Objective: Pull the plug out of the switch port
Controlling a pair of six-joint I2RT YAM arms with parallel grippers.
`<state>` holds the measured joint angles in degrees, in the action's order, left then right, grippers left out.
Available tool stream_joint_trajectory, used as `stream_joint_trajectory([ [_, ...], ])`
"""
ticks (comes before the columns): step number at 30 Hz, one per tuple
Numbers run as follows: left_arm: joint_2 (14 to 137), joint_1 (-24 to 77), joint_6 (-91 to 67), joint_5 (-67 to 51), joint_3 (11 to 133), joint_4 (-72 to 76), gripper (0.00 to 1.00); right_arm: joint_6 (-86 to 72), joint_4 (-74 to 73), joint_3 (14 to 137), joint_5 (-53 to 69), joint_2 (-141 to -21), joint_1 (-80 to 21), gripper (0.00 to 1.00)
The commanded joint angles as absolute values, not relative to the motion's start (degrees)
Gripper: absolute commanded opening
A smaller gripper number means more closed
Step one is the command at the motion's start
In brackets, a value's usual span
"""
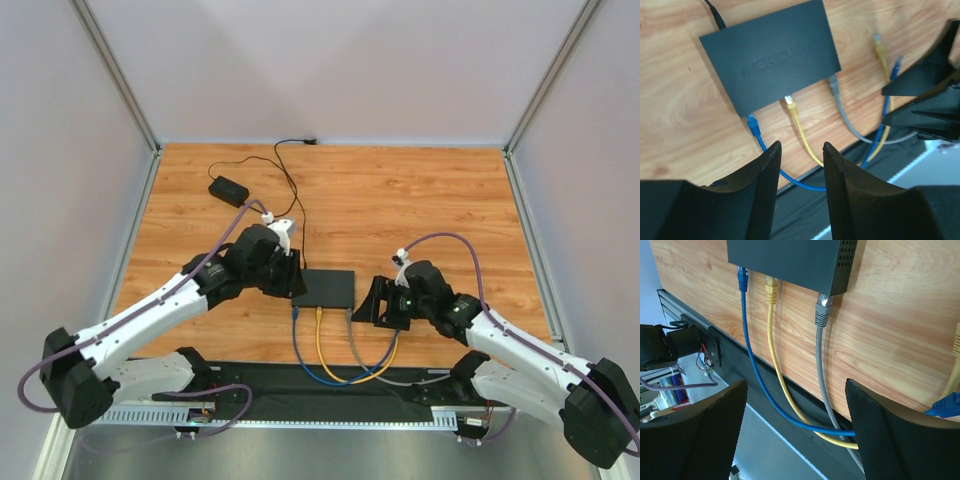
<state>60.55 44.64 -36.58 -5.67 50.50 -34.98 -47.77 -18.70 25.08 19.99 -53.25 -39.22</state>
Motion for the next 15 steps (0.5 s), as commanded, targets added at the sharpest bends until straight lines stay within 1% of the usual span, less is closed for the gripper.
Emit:
stream_joint_trajectory([
  [1, 66.94, 46.14, -27.61, -0.37, 54.57, -31.9, 0.47, -48.59, -12.14, 23.21, 17.32, -51.33, -39.46, 0.8],
  [3, 69.86, 49.56, -24.63, 4.46, 57.38, -32.34, 0.47, -49.22, -11.78, 22.15, 17.05, -50.98, -39.38, 0.8],
  [4, 73.27, 50.53, -23.91, 7.96, 58.52, -32.69, 0.46, -49.39, -11.78, 21.97, 17.14, -51.06, -39.46, 0.8],
  [5, 75.3, 51.32, -23.65, 9.22, 61.23, -33.91, 0.44, -49.66, -11.86, 21.8, 17.14, -51.5, -39.46, 0.8],
  [6, 79.67, 51.5, -23.64, 10.27, 62.83, -34.88, 0.4, -49.83, -12.04, 21.88, 16.7, -51.76, -39.46, 0.8],
  [7, 82.15, 51.59, -23.73, 11.5, 64.49, -37.42, 0.31, -50.18, -12.91, 21.8, 16.18, -51.94, -39.46, 0.79],
  [9, 87.34, 51.77, -23.56, 12.13, 70.29, -40.33, 0.26, -51.06, -13.18, 21.45, 14.77, -52.56, -39.38, 0.78],
  [10, 92.32, 52.03, -23.55, 12.74, 72.23, -42.95, 0.19, -51.5, -12.66, 21.1, 14.42, -52.73, -39.46, 0.78],
  [11, 94.46, 52.29, -23.55, 13.61, 75.38, -43.85, 0.17, -51.85, -11.87, 20.75, 14.07, -53.08, -39.46, 0.76],
  [12, 97.96, 52.73, -23.64, 14.75, 76.54, -44.73, 0.14, -52.46, -9.17, 19.79, 14.15, -53.43, -39.38, 0.75],
  [13, 99.39, 52.82, -24.08, 15.2, 78.29, -46.04, 0.08, -52.82, -7.57, 19.25, 14.41, -53.79, -39.38, 0.74],
  [15, 102.03, 52.91, -25.48, 15.38, 78.75, -46.32, 0.02, -54.13, -2.5, 17.68, 15.37, -55.1, -39.38, 0.73],
])
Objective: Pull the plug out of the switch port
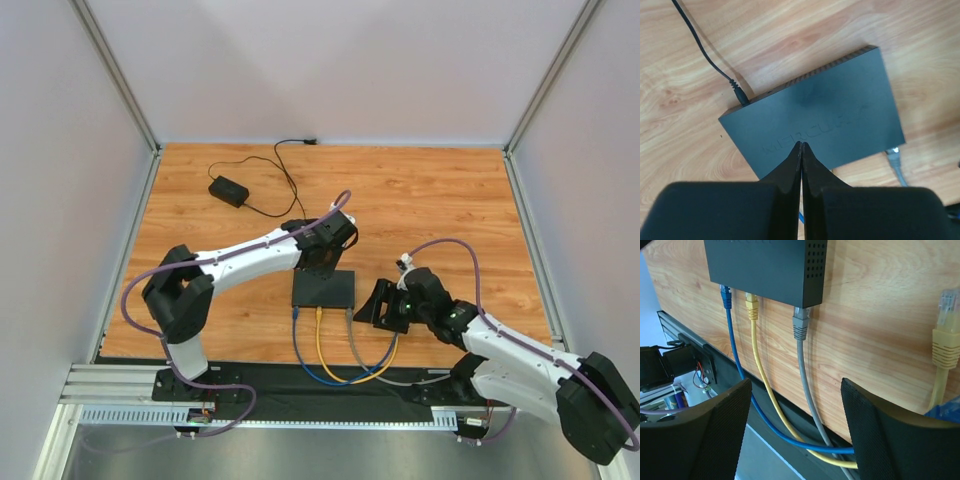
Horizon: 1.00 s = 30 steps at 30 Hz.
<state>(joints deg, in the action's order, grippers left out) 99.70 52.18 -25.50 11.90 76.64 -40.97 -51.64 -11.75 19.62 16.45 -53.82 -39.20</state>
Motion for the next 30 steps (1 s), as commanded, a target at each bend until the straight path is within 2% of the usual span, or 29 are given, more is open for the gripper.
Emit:
stream_joint_trajectory([
  [1, 102.48, 52.91, -25.84, 14.95, 78.23, -45.1, 0.0, -54.75, -0.98, 17.23, 15.64, -56.06, -39.38, 0.73],
  [5, 104.32, 53.17, -26.45, 12.75, 77.96, -43.15, 0.0, -55.81, 6.93, 15.3, 16.7, -58.7, -39.38, 0.63],
  [9, 105.73, 53.61, -27.33, 12.48, 77.78, -43.15, 0.0, -55.81, 11.32, 14.33, 15.3, -60.38, -39.38, 0.61],
  [10, 105.99, 53.61, -27.68, 12.57, 77.52, -43.42, 0.0, -55.98, 12.03, 13.98, 15.03, -60.64, -39.38, 0.53],
  [13, 107.13, 53.61, -28.47, 12.57, 77.17, -43.51, 0.0, -56.69, 14.32, 12.75, 13.8, -61.26, -39.38, 0.36],
  [21, 110.21, 53.7, -29.88, 11.25, 76.29, -43.42, 0.0, -56.52, 19.42, 11.07, 12.92, -63.98, -39.37, 0.36],
  [30, 111.09, 53.7, -31.2, 10.2, 74.44, -42.45, 0.0, -58.44, 29.59, 10.02, 14.68, -72.5, -39.02, 0.36],
])
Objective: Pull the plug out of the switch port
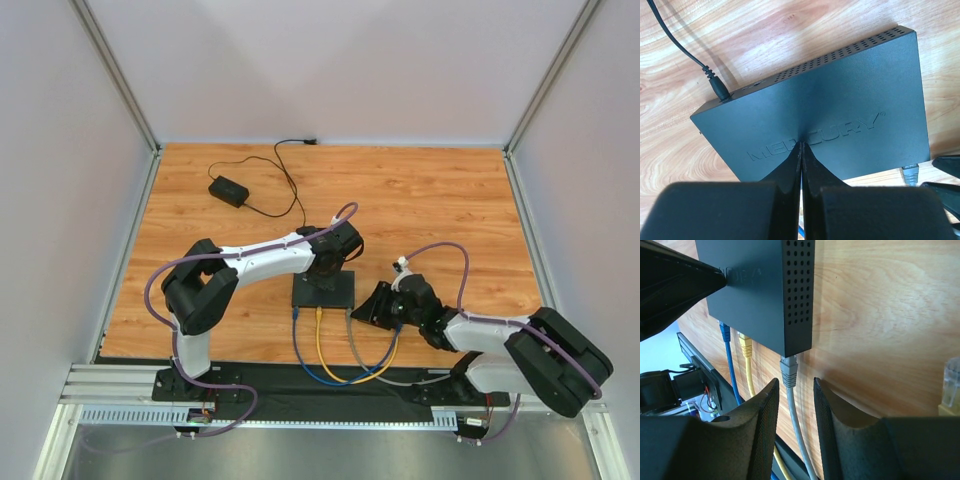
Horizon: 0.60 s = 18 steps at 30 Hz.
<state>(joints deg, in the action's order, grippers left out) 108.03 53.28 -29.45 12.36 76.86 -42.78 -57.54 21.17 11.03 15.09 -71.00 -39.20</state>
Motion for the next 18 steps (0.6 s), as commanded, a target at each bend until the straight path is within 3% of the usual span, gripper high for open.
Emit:
stream_joint_trajectory([
  [1, 111.09, 53.7, -31.29, 10.11, 74.01, -42.36, 0.0, -59.06, 31.1, 9.5, 14.94, -74.08, -38.94, 0.36],
  [13, 111.09, 53.7, -31.29, 9.58, 73.39, -41.92, 0.0, -64.86, 44.99, 6.86, 15.65, -84.28, -38.67, 0.33],
  [18, 111.09, 53.79, -31.46, 9.23, 73.3, -41.92, 0.0, -67.32, 45.62, 5.98, 13.98, -85.08, -38.58, 0.21],
])
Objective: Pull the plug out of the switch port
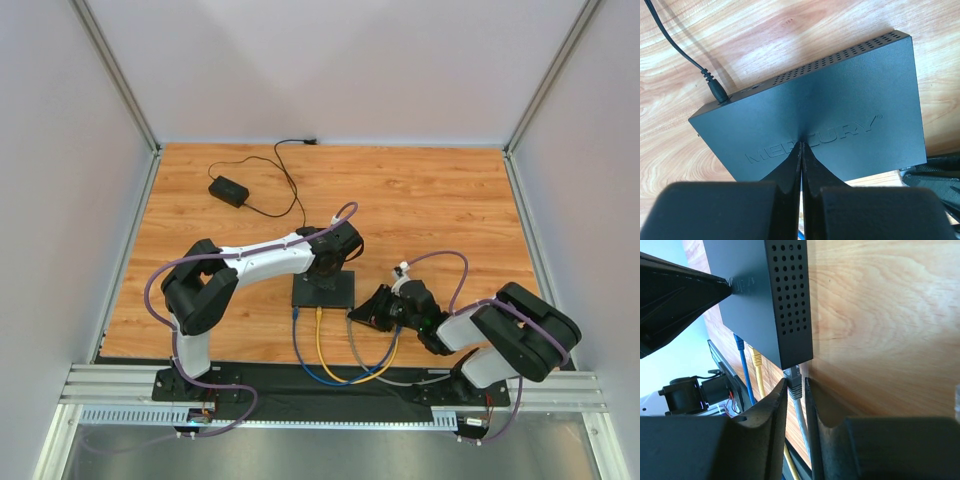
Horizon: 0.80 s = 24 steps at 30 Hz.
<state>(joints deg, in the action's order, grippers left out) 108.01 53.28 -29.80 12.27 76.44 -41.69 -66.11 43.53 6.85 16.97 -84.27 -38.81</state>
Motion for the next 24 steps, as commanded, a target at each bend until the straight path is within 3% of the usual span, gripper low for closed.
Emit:
stream_joint_trajectory([
  [1, 111.01, 53.7, -31.55, 9.14, 73.21, -41.92, 0.0, -67.41, 45.01, 5.89, 13.54, -84.99, -38.58, 0.21],
  [10, 111.36, 53.7, -31.73, 8.35, 72.86, -41.57, 0.0, -68.11, 43.68, 6.15, 11.69, -83.76, -38.67, 0.3],
  [24, 111.45, 53.7, -32.17, 7.38, 72.42, -41.48, 0.0, -73.38, 54.04, 6.95, 12.74, -93.76, -38.67, 0.23],
])
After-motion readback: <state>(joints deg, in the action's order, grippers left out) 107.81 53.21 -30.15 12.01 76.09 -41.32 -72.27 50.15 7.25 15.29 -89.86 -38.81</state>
